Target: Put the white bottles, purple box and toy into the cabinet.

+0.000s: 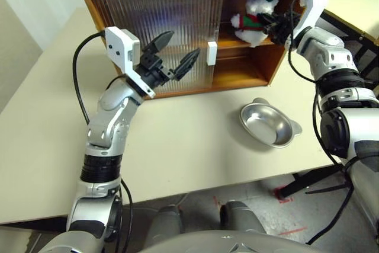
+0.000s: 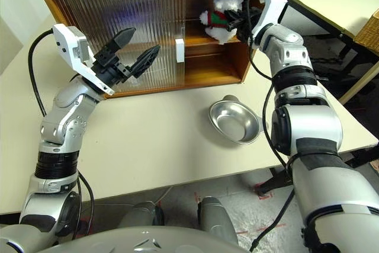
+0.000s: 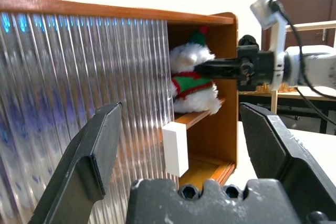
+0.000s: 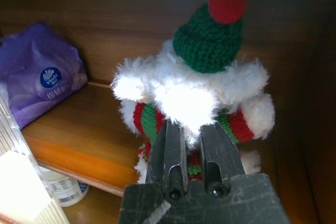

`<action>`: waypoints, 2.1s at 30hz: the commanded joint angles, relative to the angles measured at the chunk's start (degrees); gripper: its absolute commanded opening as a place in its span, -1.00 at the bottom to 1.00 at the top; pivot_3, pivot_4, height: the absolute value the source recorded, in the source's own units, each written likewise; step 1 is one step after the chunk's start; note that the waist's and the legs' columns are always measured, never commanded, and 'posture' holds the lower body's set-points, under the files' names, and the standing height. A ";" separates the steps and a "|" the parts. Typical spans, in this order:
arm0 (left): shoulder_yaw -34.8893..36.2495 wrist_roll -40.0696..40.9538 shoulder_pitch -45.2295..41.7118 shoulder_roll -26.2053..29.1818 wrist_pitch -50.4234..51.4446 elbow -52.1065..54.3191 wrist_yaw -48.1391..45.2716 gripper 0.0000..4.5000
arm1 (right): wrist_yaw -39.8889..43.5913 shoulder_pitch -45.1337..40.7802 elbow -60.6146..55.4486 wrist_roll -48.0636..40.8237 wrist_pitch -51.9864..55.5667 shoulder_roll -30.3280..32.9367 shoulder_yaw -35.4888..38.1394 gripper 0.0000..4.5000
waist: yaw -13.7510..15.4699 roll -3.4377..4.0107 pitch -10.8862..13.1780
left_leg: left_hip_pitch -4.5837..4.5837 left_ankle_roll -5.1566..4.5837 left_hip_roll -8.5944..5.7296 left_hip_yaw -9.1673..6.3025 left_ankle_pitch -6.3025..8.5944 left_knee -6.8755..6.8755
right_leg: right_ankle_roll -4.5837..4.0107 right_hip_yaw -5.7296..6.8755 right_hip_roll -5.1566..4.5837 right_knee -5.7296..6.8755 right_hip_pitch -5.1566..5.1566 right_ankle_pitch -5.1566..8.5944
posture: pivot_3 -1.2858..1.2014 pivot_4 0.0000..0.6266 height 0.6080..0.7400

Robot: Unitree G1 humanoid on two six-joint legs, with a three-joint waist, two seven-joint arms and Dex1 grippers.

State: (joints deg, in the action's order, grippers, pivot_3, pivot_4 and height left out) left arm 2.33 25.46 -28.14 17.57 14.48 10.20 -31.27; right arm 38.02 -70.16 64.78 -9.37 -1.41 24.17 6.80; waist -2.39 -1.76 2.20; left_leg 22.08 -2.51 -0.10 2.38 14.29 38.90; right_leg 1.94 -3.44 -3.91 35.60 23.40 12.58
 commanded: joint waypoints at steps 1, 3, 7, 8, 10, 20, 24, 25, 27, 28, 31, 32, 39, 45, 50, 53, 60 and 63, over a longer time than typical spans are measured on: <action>0.16 -0.56 0.53 0.22 0.61 0.34 0.48 1.00 | -1.65 -2.35 4.87 3.01 -1.18 -1.48 -1.19 -0.96 | -0.02 0.00 0.00 | -0.01 0.01 -0.01 0.00 0.01 0.00 | 0.00 0.00 0.00 0.01 0.00 0.00 | 0.06 -1.00 1.00; 0.14 -0.57 0.48 0.25 0.60 0.28 0.54 1.00 | -2.59 -3.39 6.38 4.08 -1.04 -2.07 -1.39 -0.96 | -0.01 0.01 0.00 | -0.03 0.01 0.00 0.00 0.01 0.00 | -0.02 0.00 0.00 0.05 0.00 -0.01 | 0.06 -1.00 1.00; 0.03 -0.56 0.51 0.16 0.66 0.47 0.80 1.00 | -7.07 -4.41 8.20 7.88 -2.87 -2.49 -3.29 -0.80 | 0.00 0.01 0.00 | -0.06 0.03 0.00 0.00 0.02 0.00 | -0.04 0.00 -0.01 0.10 0.00 -0.02 | 0.06 -1.00 1.00; -0.01 -0.58 0.57 0.14 0.66 0.54 0.84 1.00 | -8.08 -4.56 8.37 8.47 -3.56 -2.50 -3.42 -0.64 | 0.02 0.01 0.00 | -0.06 0.03 0.00 0.00 0.02 0.00 | -0.04 0.01 -0.01 0.11 0.00 -0.02 | 0.06 -1.00 1.00; -0.03 -0.56 0.67 0.06 0.72 0.67 0.97 1.00 | -8.79 -5.20 8.37 8.60 -4.65 -2.30 -2.72 -0.37 | 0.04 0.01 0.00 | -0.05 0.04 -0.01 0.00 0.02 0.00 | -0.04 0.01 -0.01 0.11 0.00 -0.02 | 0.06 -1.00 1.00; -1.08 -0.40 0.28 -1.93 0.36 -0.25 0.91 1.00 | -6.44 -3.00 0.60 7.80 -9.20 1.29 -1.30 0.99 | -0.07 0.07 0.04 | 0.03 0.02 -0.03 -0.04 0.01 -0.01 | -0.04 0.02 -0.01 0.06 0.03 -0.02 | 0.02 -1.00 1.00; -1.09 -0.40 -0.20 -2.13 0.18 -1.04 0.52 1.00 | -2.68 4.56 -14.46 3.47 -3.19 1.97 0.38 0.99 | -0.24 0.05 0.02 | 0.04 -0.02 -0.02 -0.06 -0.01 -0.05 | -0.03 0.04 0.01 0.03 0.03 -0.01 | 0.00 -1.00 1.00; -1.11 -0.38 -0.37 -2.17 0.09 -1.35 0.38 1.00 | -1.14 8.58 -22.07 0.86 0.78 2.02 0.96 0.99 | -0.17 0.05 0.02 | 0.04 -0.05 0.00 -0.08 -0.03 -0.05 | -0.03 0.05 0.02 0.03 0.02 -0.01 | 0.00 -1.00 1.00; -1.25 -0.29 -0.48 -2.25 0.06 -1.60 0.07 1.00 | 0.29 16.99 -37.71 -5.39 10.42 1.90 2.51 0.99 | -0.11 0.08 0.01 | 0.07 -0.12 -0.02 -0.13 -0.07 -0.03 | 0.00 0.07 0.00 0.04 0.02 -0.01 | -0.01 -1.00 1.00; -1.33 -0.21 -0.53 -2.29 0.10 -1.70 -0.15 1.00 | 0.39 21.39 -45.63 -9.07 15.72 1.81 3.45 0.99 | -0.08 0.08 0.01 | 0.11 -0.13 -0.01 -0.17 -0.07 -0.03 | 0.01 0.10 -0.01 0.02 0.02 -0.02 | -0.01 -1.00 1.00; -1.43 -0.10 -0.62 -2.28 0.20 -1.92 -0.74 1.00 | -0.46 33.12 -64.16 -19.09 28.43 2.12 6.30 0.99 | 0.08 0.11 0.01 | 0.17 -0.13 -0.01 -0.19 -0.07 -0.03 | 0.03 0.11 -0.04 0.08 0.08 -0.02 | -0.02 -1.00 1.00; -1.36 -0.07 -0.79 -2.22 0.18 -2.19 -0.94 1.00 | -1.10 37.60 -69.53 -22.20 31.84 2.33 7.63 0.99 | 0.09 0.12 0.01 | 0.16 -0.11 0.00 -0.19 -0.06 -0.02 | 0.04 0.11 -0.03 0.09 0.08 -0.01 | -0.02 -1.00 1.00; -1.20 0.09 -1.37 -1.95 0.32 -3.02 -2.08 1.00 | -7.62 57.47 -82.60 -37.34 46.00 1.90 19.02 0.99 | -0.16 0.09 0.02 | 0.05 0.06 -0.01 -0.02 0.03 0.04 | 0.34 0.05 -0.03 -0.07 -0.07 0.19 | -0.04 -1.00 1.00; -1.42 0.13 -1.10 -2.16 0.56 -2.77 -2.36 1.00 | -14.47 61.88 -76.18 -53.42 54.28 -0.03 29.57 0.99 | -1.22 0.07 0.03 | -0.06 0.03 -0.02 0.08 0.02 0.06 | 0.18 -0.02 0.00 -0.08 -0.12 0.17 | -0.04 -1.00 1.00; -1.33 0.13 -1.25 -2.11 0.80 -2.63 -2.30 1.00 | -23.32 62.31 -71.10 -64.54 56.06 -3.64 34.85 0.99 | -1.66 0.09 0.03 | -0.14 0.03 0.02 0.06 0.02 0.04 | 0.14 -0.06 0.09 -0.07 -0.15 0.16 | -0.02 -1.00 1.00; -1.09 0.15 -1.01 -1.87 1.02 -2.16 -2.15 1.00 | -26.08 63.29 -66.19 -69.10 56.52 -3.87 36.79 0.99 | -1.54 0.09 0.03 | -0.12 0.00 0.02 0.06 0.00 0.04 | 0.15 -0.06 0.09 -0.09 -0.15 0.16 | -0.02 -1.00 1.00; -0.77 0.22 -0.52 -1.42 1.49 -1.21 -1.56 1.00 | -25.35 66.04 -59.62 -70.68 55.95 -3.21 36.41 0.99 | -1.41 0.10 0.03 | 0.04 -0.22 0.01 0.06 -0.12 0.04 | 0.39 -0.09 0.06 -0.20 -0.11 0.19 | 0.00 -1.00 1.00; -0.58 0.31 -0.33 -1.21 1.85 -0.77 -1.37 1.00 | -23.87 67.50 -58.25 -70.30 56.46 -3.33 35.61 0.99 | -1.33 0.10 0.03 | 0.05 -0.21 0.03 0.05 -0.11 0.00 | 0.39 -0.07 0.07 -0.21 -0.10 0.21 | 0.00 -1.00 1.00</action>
State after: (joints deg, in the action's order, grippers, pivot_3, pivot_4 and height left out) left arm 1.50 25.73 -28.84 15.99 15.59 8.38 -32.88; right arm 13.28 -3.35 5.27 -79.37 54.59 20.54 43.13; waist -3.72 -1.66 2.22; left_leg 22.13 -2.71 -0.07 2.43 14.17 38.90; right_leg 2.33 -3.51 -3.84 35.40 23.31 12.80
